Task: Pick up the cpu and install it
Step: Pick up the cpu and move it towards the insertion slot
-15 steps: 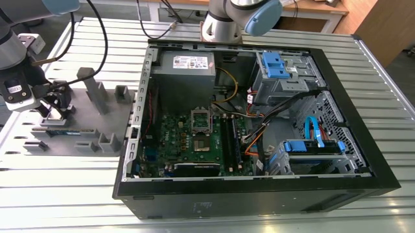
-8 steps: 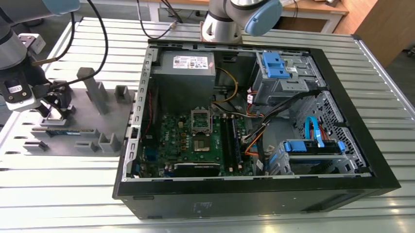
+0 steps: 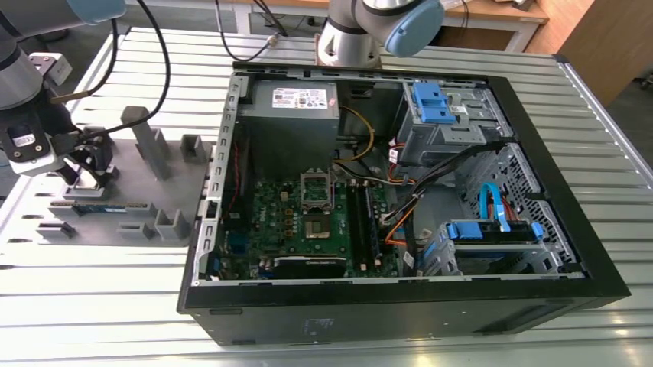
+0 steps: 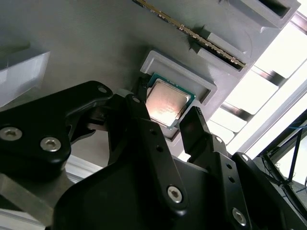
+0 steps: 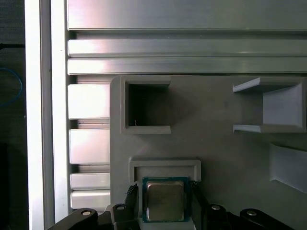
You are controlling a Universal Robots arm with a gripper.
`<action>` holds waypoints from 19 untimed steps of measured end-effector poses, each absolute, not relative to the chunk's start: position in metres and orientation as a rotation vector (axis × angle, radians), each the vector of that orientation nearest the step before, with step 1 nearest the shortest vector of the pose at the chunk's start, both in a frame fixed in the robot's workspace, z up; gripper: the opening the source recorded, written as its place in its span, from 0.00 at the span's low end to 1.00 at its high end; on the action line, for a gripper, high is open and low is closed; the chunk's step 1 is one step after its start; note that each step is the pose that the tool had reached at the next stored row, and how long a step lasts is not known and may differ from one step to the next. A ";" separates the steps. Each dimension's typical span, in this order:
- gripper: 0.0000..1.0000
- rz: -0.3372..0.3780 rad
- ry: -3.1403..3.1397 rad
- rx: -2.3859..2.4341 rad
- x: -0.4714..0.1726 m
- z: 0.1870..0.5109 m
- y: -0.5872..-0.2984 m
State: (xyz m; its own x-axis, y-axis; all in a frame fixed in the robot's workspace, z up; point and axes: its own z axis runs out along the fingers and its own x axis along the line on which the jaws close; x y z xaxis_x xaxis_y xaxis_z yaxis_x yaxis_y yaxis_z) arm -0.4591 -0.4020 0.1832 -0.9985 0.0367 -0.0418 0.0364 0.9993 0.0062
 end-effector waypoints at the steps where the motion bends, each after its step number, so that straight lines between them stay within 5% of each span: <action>1: 0.55 0.008 3.099 0.057 -0.459 0.183 -0.402; 4: 0.47 0.008 3.099 0.057 -0.459 0.183 -0.402; 19: 0.47 0.009 3.099 0.057 -0.459 0.190 -0.402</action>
